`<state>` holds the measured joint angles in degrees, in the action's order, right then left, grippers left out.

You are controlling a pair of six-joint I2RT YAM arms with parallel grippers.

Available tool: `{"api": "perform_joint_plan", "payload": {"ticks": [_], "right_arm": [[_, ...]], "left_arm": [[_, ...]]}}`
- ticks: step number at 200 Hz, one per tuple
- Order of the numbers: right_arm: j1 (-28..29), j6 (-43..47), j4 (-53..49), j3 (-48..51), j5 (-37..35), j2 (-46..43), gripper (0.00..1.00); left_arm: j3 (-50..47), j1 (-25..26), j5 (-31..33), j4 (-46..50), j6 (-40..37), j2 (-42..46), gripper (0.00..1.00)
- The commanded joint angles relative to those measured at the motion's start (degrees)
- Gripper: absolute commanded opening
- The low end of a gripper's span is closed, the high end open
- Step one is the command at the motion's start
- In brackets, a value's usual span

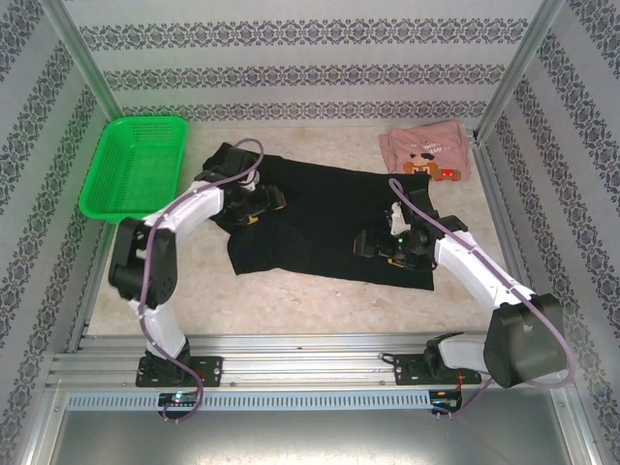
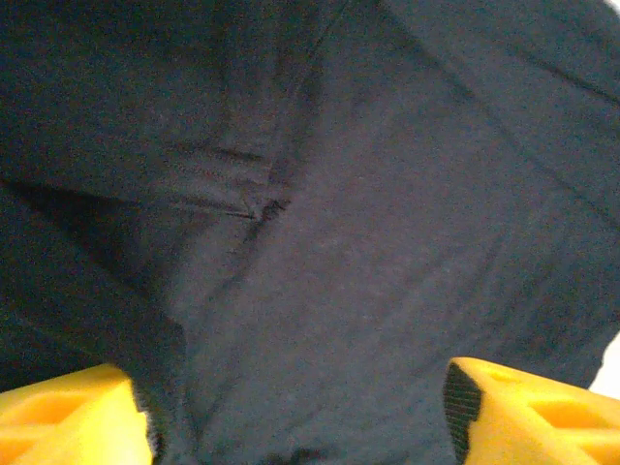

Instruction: Fold and stack the t-shirts

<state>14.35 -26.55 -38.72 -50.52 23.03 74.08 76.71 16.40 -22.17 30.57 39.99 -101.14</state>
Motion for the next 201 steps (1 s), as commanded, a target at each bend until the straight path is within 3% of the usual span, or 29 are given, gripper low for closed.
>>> {"api": "perform_joint_plan", "payload": {"ticks": [1,37,79,136,164,201], "right_arm": [[-0.4,1.8,0.5,-1.9,0.8,0.9,0.98],[-0.6,2.4,1.1,-1.7,1.7,1.1,0.98],[-0.7,3.0,1.0,-1.7,2.6,1.6,0.98],[-1.5,4.2,-0.5,-1.1,2.9,-0.7,0.98],[-1.8,3.6,0.6,-0.2,4.0,-0.6,0.98],[-1.9,3.7,0.4,-0.2,4.4,-1.4,0.98]], "left_arm": [[-4.9,-0.9,4.8,2.3,3.3,10.4,0.79],[-18.9,-3.6,9.3,2.8,6.2,22.5,0.81],[-26.1,-4.2,7.2,-5.4,8.9,22.3,0.85],[-29.8,-4.5,18.7,13.1,9.2,35.8,0.87],[-35.5,-8.5,18.1,9.5,10.9,38.4,0.78],[-35.7,-12.4,17.9,1.4,8.6,32.2,0.61]]}}
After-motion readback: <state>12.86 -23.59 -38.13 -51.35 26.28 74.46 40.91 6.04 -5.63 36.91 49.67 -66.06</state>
